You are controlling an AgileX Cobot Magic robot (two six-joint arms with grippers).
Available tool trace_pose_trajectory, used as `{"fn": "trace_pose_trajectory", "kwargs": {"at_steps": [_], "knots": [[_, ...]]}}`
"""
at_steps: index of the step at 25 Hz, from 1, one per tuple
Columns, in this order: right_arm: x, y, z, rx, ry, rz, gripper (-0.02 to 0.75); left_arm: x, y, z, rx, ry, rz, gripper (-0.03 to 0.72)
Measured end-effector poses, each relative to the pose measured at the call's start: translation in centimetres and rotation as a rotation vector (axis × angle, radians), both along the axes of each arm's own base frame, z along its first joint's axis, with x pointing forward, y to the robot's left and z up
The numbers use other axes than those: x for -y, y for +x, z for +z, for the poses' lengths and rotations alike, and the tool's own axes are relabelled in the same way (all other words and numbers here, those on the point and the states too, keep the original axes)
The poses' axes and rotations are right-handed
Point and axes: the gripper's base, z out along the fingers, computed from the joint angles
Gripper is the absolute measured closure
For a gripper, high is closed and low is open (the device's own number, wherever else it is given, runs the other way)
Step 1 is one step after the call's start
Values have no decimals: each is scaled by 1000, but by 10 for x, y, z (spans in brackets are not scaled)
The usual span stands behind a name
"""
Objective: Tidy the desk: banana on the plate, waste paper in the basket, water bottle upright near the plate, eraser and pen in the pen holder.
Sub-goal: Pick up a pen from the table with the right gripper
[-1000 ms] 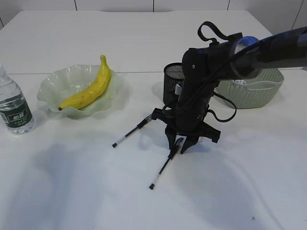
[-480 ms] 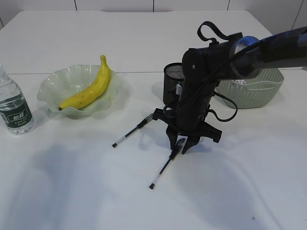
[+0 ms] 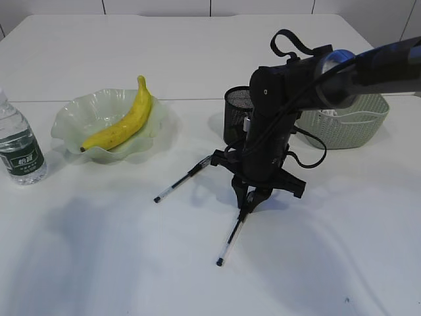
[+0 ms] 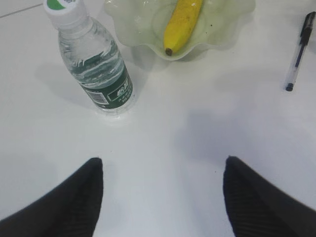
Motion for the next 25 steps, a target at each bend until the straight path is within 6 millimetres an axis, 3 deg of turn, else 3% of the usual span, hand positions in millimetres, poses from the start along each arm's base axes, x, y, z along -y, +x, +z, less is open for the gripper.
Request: {"fn": "trace_pose_trajectory", "kwargs": {"at_steps": [15,25], "knots": [[0,1,0,-3,1,-26,615,0,0,0,0,2,0,151],[-5,10,17,31,17,-15,615,0,0,0,0,2,0,151]]}}
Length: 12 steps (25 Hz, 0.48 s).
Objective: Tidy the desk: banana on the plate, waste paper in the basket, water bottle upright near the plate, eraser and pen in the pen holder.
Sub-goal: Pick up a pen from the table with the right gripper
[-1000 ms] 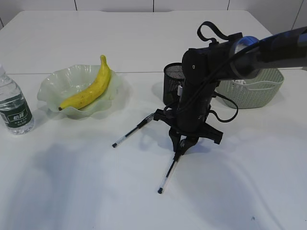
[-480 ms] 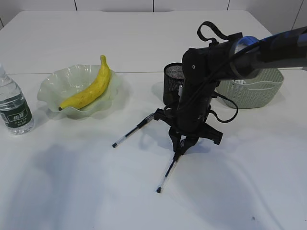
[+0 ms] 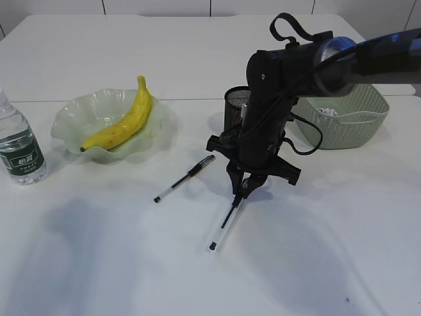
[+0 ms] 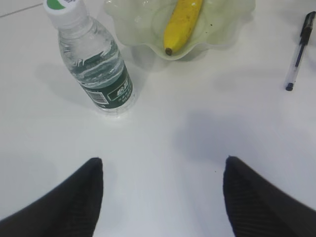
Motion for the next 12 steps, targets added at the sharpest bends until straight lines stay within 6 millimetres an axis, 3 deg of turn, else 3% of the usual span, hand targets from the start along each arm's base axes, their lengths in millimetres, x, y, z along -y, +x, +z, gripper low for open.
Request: {"fn": "trace_pose_trajectory", "kwargs": {"at_steps": [12], "knots": [[-3,3,8,9,9,61,615,0,0,0,0,0,0,151]]}}
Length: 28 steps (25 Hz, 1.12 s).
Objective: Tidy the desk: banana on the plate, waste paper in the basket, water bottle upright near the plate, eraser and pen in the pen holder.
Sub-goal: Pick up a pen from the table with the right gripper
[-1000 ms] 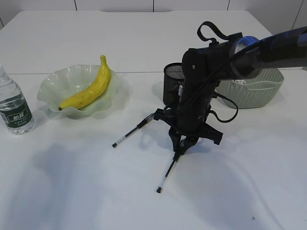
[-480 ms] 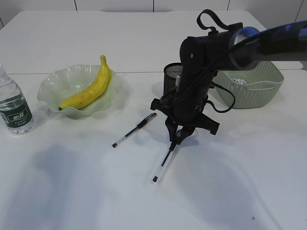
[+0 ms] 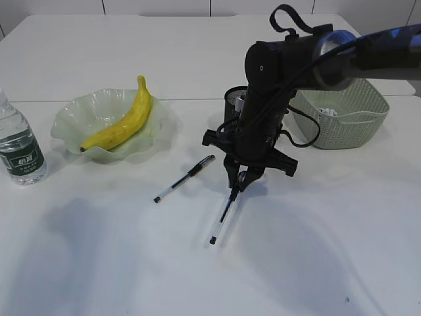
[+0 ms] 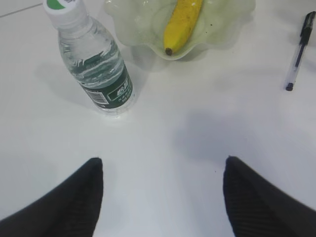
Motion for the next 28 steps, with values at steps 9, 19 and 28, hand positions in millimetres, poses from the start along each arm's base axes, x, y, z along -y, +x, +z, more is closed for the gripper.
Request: {"fn": "trace_pose_trajectory", "kwargs": {"at_steps": [9,19,28], "knots": [[-7,15,28,97,39,36,615,0,0,0,0,0,0,151],[-12,24,52,161,67,59,615,0,0,0,0,0,0,151],[-12,35,78,264,56,91,616,0,0,0,0,0,0,151]]}}
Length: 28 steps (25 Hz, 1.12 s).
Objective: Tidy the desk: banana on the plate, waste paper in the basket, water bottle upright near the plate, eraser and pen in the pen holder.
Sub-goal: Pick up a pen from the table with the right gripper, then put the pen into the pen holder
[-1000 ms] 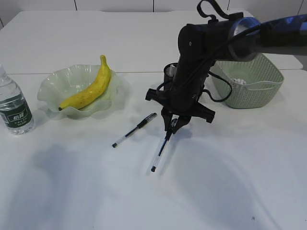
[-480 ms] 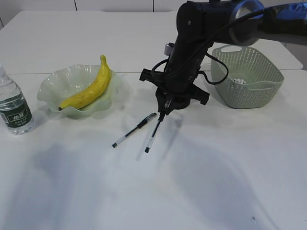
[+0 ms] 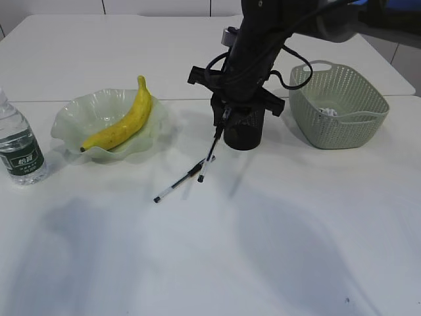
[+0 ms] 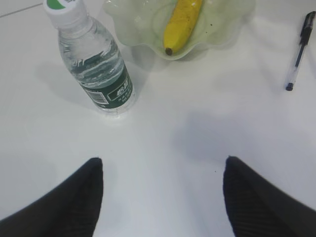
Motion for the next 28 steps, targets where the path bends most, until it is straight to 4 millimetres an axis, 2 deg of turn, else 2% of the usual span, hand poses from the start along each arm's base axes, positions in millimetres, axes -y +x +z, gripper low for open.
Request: {"fn": "trace_pose_trajectory", "kwargs": {"at_steps": [19,28], "knots": [[12,25,54,331,-161,23,617,0,0,0,-5,0,-1,151],[16,38,68,532,-239,52,617,0,0,0,-7,0,-1,151]]}}
